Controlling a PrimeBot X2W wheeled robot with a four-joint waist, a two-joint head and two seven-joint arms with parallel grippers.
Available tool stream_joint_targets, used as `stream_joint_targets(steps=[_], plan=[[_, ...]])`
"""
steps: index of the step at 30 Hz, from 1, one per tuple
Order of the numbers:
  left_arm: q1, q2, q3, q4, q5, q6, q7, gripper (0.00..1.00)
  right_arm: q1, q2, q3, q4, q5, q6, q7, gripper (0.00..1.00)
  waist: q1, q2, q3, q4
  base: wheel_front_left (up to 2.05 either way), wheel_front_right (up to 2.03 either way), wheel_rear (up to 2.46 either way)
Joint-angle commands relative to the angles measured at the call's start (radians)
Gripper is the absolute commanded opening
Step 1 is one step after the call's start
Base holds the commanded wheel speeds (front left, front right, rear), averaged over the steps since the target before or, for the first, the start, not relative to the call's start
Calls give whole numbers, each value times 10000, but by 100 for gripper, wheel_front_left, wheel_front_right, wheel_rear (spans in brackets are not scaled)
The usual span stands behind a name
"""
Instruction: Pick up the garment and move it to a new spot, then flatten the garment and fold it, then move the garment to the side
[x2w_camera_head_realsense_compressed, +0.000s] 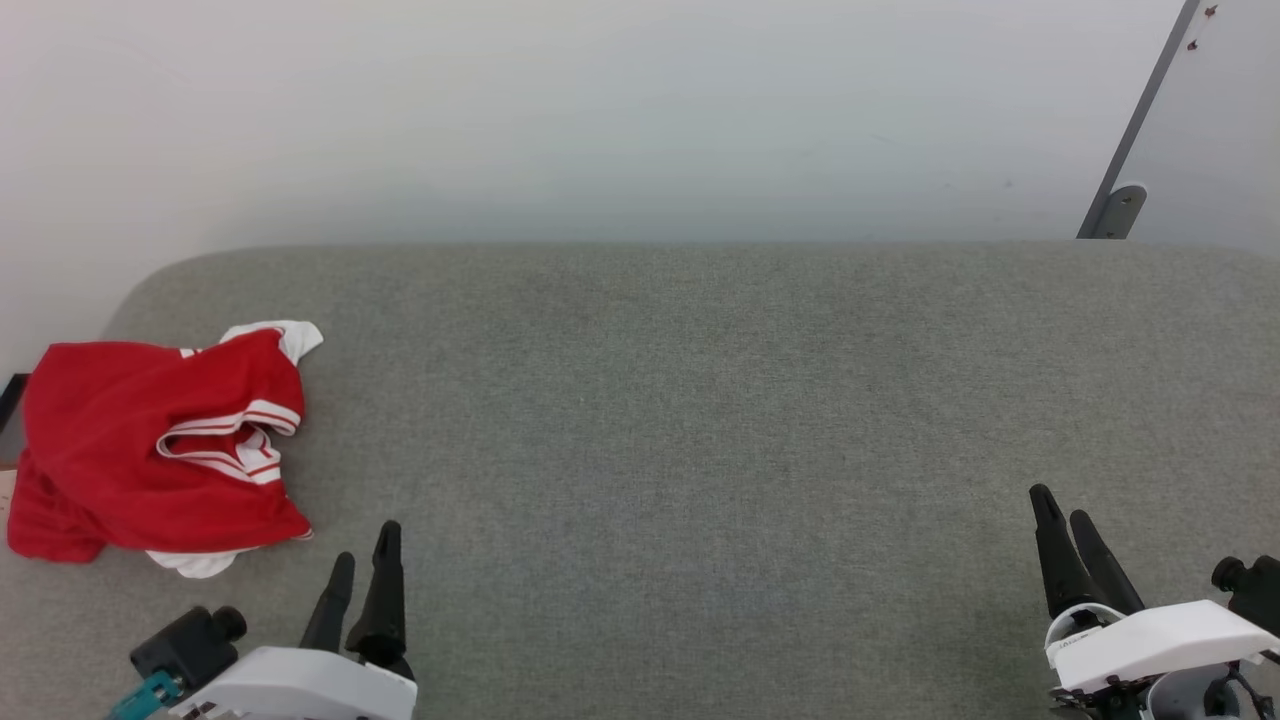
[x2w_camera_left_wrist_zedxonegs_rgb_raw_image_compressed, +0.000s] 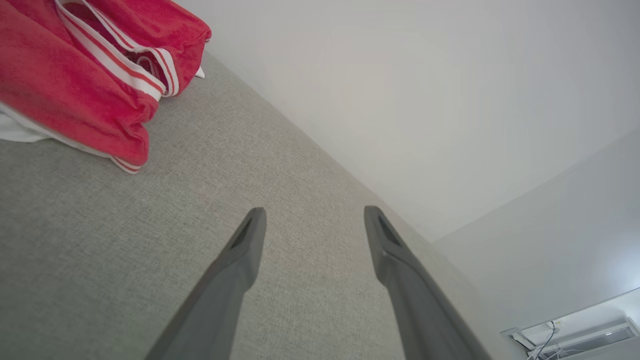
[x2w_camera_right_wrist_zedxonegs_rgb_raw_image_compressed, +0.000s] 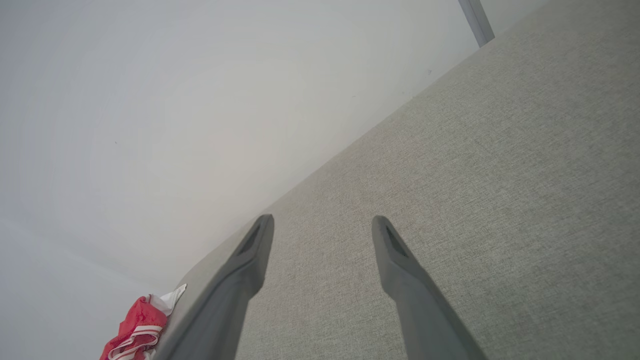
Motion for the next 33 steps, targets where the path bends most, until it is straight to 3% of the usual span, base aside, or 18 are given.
stream_joint_targets(steps=[1, 33], plan=[[-133, 124, -51, -150, 441, 74, -98, 100, -237, -115, 5, -74, -437, -3, -88, 100, 0, 0, -5, -3, 0, 0, 0], [52, 278, -139, -518, 4182, -90, -922, 100, -177, -252, -181, -402, -3901, -7, -542, 100, -1, 0, -76, -95, 0, 0, 0]])
